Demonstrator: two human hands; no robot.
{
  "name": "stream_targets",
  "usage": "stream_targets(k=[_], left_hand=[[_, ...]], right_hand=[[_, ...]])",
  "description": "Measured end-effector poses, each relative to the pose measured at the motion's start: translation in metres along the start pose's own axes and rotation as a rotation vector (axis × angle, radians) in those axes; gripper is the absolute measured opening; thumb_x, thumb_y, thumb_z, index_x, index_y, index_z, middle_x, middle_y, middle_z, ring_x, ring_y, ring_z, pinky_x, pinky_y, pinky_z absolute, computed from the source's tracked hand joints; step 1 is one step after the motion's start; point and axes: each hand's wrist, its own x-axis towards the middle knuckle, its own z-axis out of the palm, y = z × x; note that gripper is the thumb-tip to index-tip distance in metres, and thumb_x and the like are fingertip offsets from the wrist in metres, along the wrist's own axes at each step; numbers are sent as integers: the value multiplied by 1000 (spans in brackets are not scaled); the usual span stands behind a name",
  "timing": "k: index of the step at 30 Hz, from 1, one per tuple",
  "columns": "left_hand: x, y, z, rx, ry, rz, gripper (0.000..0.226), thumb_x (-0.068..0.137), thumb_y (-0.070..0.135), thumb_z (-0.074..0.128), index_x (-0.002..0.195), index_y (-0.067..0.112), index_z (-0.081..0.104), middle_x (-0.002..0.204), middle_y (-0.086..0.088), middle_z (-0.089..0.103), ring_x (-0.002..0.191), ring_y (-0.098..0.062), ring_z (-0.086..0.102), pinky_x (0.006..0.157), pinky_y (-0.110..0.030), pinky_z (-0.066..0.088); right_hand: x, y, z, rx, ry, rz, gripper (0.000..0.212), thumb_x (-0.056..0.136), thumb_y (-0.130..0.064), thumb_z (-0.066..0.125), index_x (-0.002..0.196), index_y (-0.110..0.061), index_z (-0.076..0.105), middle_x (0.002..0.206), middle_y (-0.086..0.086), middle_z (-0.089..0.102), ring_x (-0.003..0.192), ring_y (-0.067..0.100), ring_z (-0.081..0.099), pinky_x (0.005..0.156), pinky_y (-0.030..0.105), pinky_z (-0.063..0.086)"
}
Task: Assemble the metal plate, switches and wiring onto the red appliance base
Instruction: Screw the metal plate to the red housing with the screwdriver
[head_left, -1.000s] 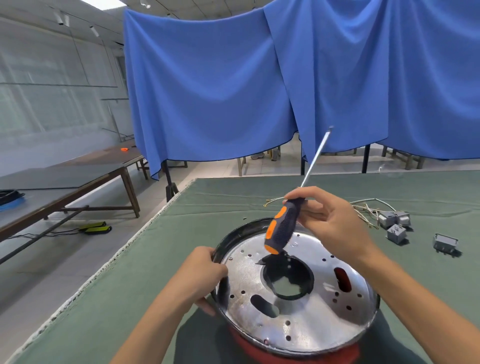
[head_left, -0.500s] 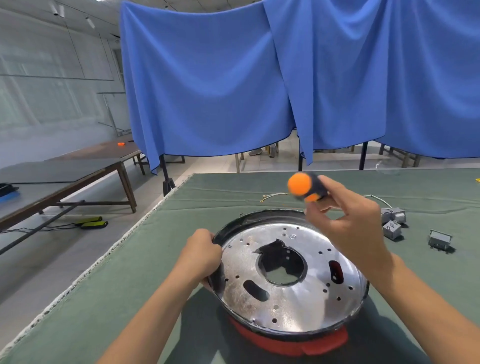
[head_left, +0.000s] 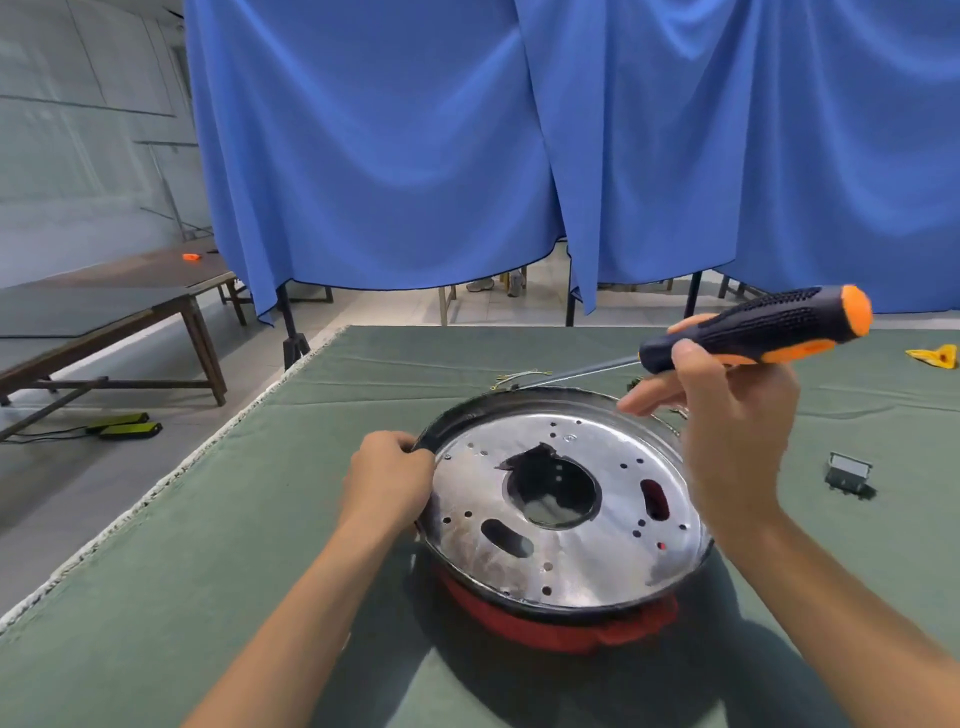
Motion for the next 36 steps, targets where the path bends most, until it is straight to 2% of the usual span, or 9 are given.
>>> stream_targets(k=[3,9,15,19,23,25,30,33,36], left_hand=[[-2,-1,3,-101,-7,-9,36,75,-4,45,45,15,36,28,6,33,33,-11,31,36,-21,25],[-12,-6,7,-246,0,-23,23,76,-4,50,58,9,57,48,4,46,55,-19,37,55,-30,32],[-17,-1,-1,-272,-144,-89,28,79,-9,49,58,10,45,34,12,38,31,-3,36,32,-13,28],[-24,1,-4,-176,-172,-96,20,79,-4,50,65,10,52,53,3,49,50,-14,44,43,-19,36],[-27,4,-18,79,-265,-166,16,85,15,53,77,5,62,58,-4,50,53,-18,53,39,-25,47],[-30,9,-19,64,-302,-186,16,87,13,51,81,3,63,63,-6,52,55,-17,54,40,-31,53],[-25,21,-7,-62,-319,-245,25,89,6,44,67,11,52,62,-5,48,56,-17,49,56,-39,57],[-8,24,-3,-29,-386,-230,22,89,3,40,77,6,58,75,-12,55,67,-24,54,58,-44,59],[14,30,3,15,-435,-166,27,88,-2,36,89,2,63,75,-12,61,62,-21,59,48,-37,58]], right_hand=[[1,4,5,55,11,44,17,81,-24,52,69,-28,63,46,0,59,40,22,60,45,22,47],[8,23,15,64,83,230,22,85,-28,50,69,-16,57,43,3,58,36,18,53,41,19,43],[14,29,13,20,124,251,29,85,-34,53,66,-13,55,40,2,54,30,16,47,40,20,40],[16,24,12,-20,142,187,32,87,-34,56,63,-12,57,40,0,53,30,16,44,41,20,40],[16,23,11,-11,127,130,28,89,-29,55,68,-11,56,52,-3,61,34,14,49,40,19,39],[16,24,11,-9,130,132,28,89,-29,54,72,-6,56,52,-2,61,35,13,50,40,19,39],[13,24,12,-17,138,172,35,88,-32,53,80,2,57,49,-2,59,35,13,50,40,18,40],[15,19,11,-6,167,172,31,88,-34,53,73,-8,57,45,0,56,36,13,50,41,18,41],[22,11,9,13,194,154,29,88,-35,54,69,-13,58,42,2,55,36,14,49,42,19,42]])
